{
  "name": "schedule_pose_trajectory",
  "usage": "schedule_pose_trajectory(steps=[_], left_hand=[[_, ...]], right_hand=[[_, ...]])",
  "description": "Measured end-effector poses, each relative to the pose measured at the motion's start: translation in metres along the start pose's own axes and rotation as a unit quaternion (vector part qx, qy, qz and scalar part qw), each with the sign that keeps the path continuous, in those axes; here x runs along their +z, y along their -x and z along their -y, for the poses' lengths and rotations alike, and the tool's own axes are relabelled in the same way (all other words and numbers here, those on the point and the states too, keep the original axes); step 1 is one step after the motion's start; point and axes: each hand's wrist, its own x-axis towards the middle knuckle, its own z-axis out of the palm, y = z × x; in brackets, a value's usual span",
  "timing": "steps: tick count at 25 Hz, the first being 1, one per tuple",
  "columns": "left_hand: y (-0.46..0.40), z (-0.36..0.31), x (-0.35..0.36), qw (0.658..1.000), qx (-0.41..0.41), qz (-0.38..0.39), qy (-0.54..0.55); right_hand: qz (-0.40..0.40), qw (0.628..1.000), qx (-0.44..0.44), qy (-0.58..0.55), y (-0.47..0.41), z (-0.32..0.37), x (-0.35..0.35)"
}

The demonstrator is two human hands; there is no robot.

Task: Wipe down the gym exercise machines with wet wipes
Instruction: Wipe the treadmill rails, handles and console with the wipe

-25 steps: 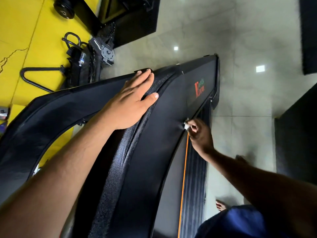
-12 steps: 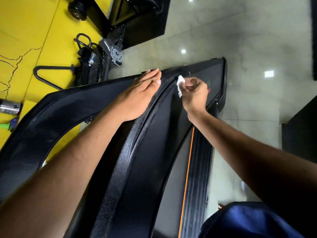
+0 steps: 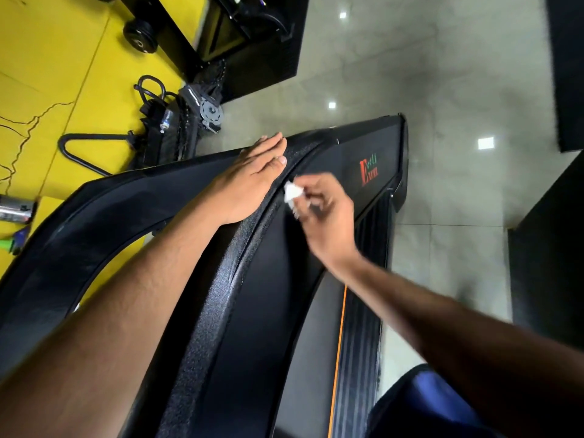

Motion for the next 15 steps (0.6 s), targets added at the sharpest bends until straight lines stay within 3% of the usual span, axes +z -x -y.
schedule_pose_trajectory(steps=[2, 5, 11, 15], left_hand=[[0.001, -0.003, -0.002, 1.0, -0.003, 0.003, -0.011], [0.002, -0.008, -0.002, 1.0, -0.006, 0.004, -0.022], [0.003, -0.007, -0.003, 0.999, -0.004, 0.01, -0.051], [0.025, -0.012, -0.006, 0.999, -0.013, 0.003, -0.047]], right_hand=[[-0.066, 0.995, 0.071, 0.024, -0.057, -0.036, -0.018], [-0.067, 0.977, 0.133, 0.151, -0.089, -0.09, -0.046], [-0.029, 0.968, 0.131, 0.211, -0.006, -0.146, -0.049], [-0.027, 0.963, 0.16, 0.218, 0.033, -0.117, -0.045]])
